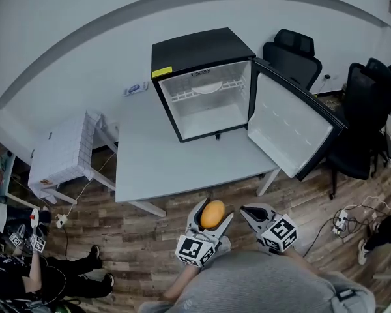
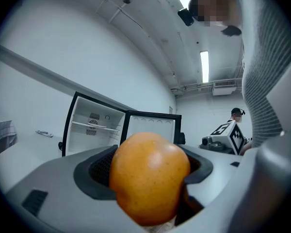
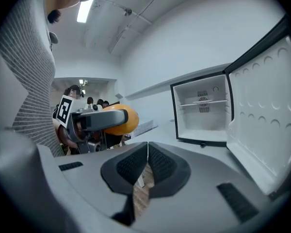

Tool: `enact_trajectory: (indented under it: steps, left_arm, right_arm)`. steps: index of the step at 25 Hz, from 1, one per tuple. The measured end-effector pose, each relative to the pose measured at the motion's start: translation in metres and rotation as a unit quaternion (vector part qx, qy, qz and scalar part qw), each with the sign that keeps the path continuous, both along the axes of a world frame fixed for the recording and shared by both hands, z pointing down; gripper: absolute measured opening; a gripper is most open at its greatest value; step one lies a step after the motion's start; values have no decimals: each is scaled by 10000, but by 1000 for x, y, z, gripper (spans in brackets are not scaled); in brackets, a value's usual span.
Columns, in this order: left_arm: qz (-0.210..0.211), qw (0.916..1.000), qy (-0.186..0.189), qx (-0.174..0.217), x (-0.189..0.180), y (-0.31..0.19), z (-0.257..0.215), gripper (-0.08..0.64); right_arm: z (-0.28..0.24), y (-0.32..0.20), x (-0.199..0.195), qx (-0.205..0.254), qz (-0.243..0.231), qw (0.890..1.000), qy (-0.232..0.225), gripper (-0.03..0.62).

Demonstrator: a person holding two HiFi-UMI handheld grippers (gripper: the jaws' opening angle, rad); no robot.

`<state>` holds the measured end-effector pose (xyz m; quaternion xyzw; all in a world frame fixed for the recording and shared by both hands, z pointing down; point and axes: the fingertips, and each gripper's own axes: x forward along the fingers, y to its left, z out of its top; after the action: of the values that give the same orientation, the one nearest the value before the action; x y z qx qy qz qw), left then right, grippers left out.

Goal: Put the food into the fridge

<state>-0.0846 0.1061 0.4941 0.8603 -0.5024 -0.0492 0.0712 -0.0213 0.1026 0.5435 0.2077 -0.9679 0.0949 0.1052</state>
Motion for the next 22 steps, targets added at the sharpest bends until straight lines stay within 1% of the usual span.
enact_trajectory:
  steps: [7,11,18,22]
  left_arm:
    - [121,9999,-2,-42,-32,-37,6,347]
    - [172,9998,10,-58,-44,-52,9,347]
    - [285,9995,15,-144,-52,-66,14,347]
    - [341,9992,66,-217,-51,-70,18,347]
  right_arm:
    - [7,-33,-34,-80,31,9999,76,12]
    - [7,-46,-48,-75,18,9999,115,12]
    - [11,-61,-57,-151,118,9998,81,12]
    - [15,-65,-54,-223,186,9995,140,12]
